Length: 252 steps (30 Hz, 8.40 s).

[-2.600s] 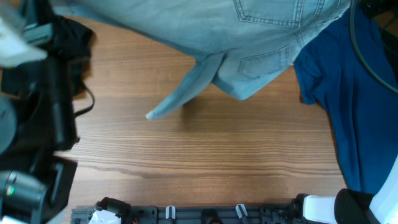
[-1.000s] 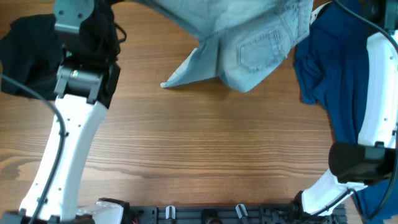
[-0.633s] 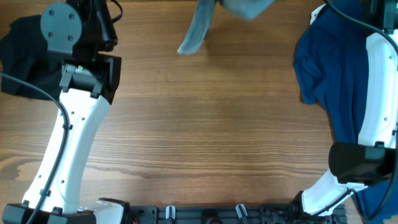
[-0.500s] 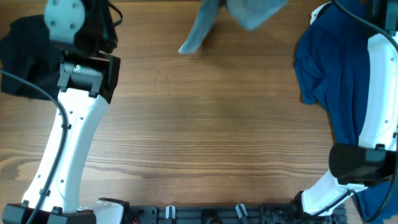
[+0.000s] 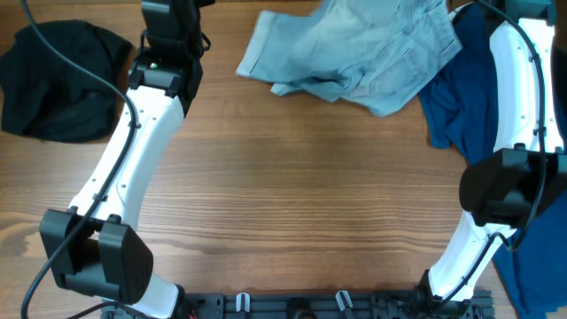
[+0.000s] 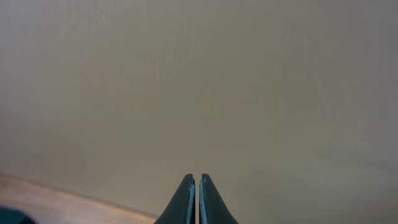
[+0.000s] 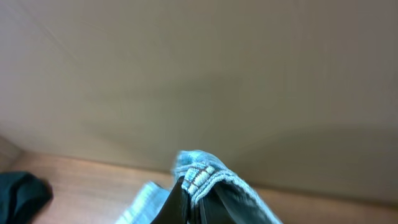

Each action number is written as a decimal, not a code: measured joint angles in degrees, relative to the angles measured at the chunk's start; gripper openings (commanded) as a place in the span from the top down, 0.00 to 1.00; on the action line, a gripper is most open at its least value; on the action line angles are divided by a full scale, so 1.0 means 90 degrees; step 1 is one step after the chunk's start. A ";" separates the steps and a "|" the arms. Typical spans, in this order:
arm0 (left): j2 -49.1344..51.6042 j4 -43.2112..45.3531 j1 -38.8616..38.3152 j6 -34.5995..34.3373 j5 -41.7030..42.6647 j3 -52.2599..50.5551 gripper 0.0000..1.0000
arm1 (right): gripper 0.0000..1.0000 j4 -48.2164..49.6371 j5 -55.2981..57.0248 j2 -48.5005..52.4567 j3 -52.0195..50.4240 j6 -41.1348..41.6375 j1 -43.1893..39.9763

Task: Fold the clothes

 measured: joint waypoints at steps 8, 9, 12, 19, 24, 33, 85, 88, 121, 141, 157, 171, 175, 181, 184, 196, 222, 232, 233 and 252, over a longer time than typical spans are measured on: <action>0.0000 -0.0799 -0.0192 -0.0080 0.0000 0.0005 0.96 | 0.96 0.0148 -0.0347 0.0000 0.0000 0.0039 0.0000; 0.0000 -0.0959 -0.0313 -0.0080 0.0000 0.0005 0.96 | 0.96 0.0151 -0.0469 0.0000 0.0000 0.0017 0.0002; 0.0000 -0.1052 -0.0627 -0.0080 0.0002 0.0005 0.96 | 0.96 0.0265 -0.0916 0.0000 0.0000 -0.0104 0.0034; 0.0000 -0.2040 -0.0882 -0.0393 0.0019 0.0012 0.96 | 0.96 0.0010 -0.1581 -0.0151 0.0000 -0.0126 0.0119; 0.0051 -0.2863 -0.0831 -0.0877 0.0248 0.0015 0.96 | 0.96 -0.0406 -0.1630 -0.0464 0.0000 -0.0260 0.0119; 0.1197 -0.2856 -0.0697 -0.1430 0.1804 0.0017 0.96 | 0.96 -0.2098 -0.2132 -0.0811 0.0007 -0.1192 0.0121; 0.1234 -0.2147 -0.0702 -0.1936 0.2667 0.0017 0.96 | 0.11 -0.6307 -0.0449 -0.1054 -0.0656 -0.5302 0.2249; 0.1234 -0.2176 -0.0702 -0.1936 0.2771 0.0017 0.96 | 0.26 -0.5396 0.0172 -0.1054 -0.0675 -0.4391 0.2137; 0.2980 -0.1904 -0.0882 -0.2149 0.5263 0.0019 0.96 | 0.00 -0.5549 -0.0746 -0.1059 -0.0678 -0.2074 0.0750; -0.0090 -0.7492 -0.0998 -0.2965 0.2956 0.0046 0.96 | 0.00 -0.4537 -0.0056 -0.1064 -0.0678 -0.1064 0.0748; -0.0085 -0.8675 -0.3456 -0.4821 0.3026 -0.2346 0.39 | 0.00 -0.5294 0.0141 -0.1064 -0.0678 -0.0879 0.0750; -0.0053 -0.3738 -0.2363 -0.3808 0.2992 -0.2142 0.34 | 0.00 -0.6475 0.0440 -0.1064 -0.0678 -0.0304 0.0821; 0.0223 -0.3322 -0.1421 -0.3480 0.3050 -0.1996 0.46 | 0.00 -0.6494 0.0432 -0.1064 -0.0678 -0.0342 0.1251; 0.1205 -0.2890 -0.0491 -0.2820 0.3621 -0.1889 0.32 | 0.00 -0.6407 0.0432 -0.1064 -0.0678 -0.0481 0.1608; 0.1664 -0.2970 -0.0474 -0.2613 0.3857 -0.1477 0.31 | 0.00 -0.6399 0.0432 -0.1064 -0.0678 -0.0483 0.1593; 0.3354 -0.2948 -0.0529 -0.2402 0.4255 0.0784 0.23 | 0.00 -0.6613 0.0430 -0.1064 -0.0678 -0.0648 0.1593; 0.4374 -0.2737 -0.0036 -0.2620 0.4651 0.1506 0.96 | 0.00 -0.6683 0.0432 -0.1064 -0.0678 -0.0695 0.1593; 0.3997 -0.4158 0.1931 -0.2642 0.4141 0.1520 0.96 | 0.00 -0.6509 0.0432 -0.1064 -0.0678 -0.0695 0.1593; 0.3954 -0.4303 0.2035 -0.2642 0.4058 0.1518 0.96 | 0.00 -0.6479 0.0432 -0.1064 -0.0678 -0.0697 0.1593; 0.3283 -0.5418 0.1299 -0.2628 0.3730 0.1518 0.04 | 0.13 -0.6798 0.0546 0.0289 -0.0699 -0.0714 0.1569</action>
